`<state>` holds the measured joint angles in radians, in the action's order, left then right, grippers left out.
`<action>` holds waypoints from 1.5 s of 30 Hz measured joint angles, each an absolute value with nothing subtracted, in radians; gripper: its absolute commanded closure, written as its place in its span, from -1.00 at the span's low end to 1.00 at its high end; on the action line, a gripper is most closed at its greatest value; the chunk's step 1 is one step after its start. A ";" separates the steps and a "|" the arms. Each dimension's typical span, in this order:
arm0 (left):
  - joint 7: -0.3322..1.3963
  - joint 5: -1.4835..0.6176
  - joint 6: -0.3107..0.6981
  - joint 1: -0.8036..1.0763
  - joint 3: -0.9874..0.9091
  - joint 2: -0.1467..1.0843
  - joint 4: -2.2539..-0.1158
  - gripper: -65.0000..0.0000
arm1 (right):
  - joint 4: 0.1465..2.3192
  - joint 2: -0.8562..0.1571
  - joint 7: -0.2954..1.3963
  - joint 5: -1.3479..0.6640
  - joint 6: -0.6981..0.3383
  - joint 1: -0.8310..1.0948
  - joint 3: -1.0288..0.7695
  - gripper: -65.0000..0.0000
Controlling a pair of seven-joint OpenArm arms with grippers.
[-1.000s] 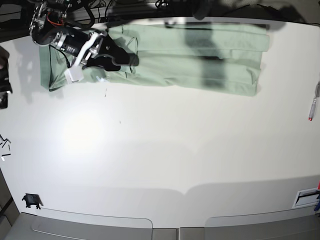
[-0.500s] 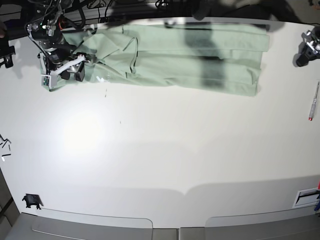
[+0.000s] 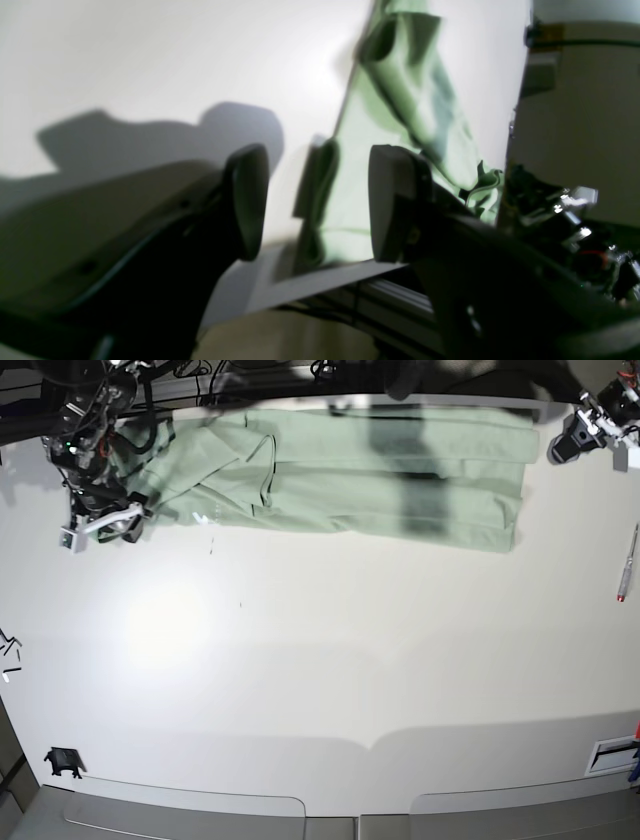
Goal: Fold the T-shirt properly
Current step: 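Grasp the hem end of the folded strip with the left gripper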
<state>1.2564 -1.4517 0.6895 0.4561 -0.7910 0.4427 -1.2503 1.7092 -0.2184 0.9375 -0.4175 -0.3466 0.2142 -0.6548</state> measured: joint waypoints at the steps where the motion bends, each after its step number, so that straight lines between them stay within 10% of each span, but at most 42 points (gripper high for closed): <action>1: 1.248 -1.422 0.693 0.452 -0.791 0.438 -1.267 0.09 | 1.710 -0.219 0.939 -0.428 -0.352 0.204 -0.671 0.13; 36: 0.968 -1.119 0.696 0.346 -0.487 0.343 -1.297 0.11 | 1.709 -0.266 0.992 -0.524 -0.363 0.199 -0.690 0.13; 45: 0.892 -1.110 0.693 0.355 -0.484 0.340 -1.297 1.00 | 1.709 -0.266 0.994 -0.524 -0.363 0.199 -0.690 0.13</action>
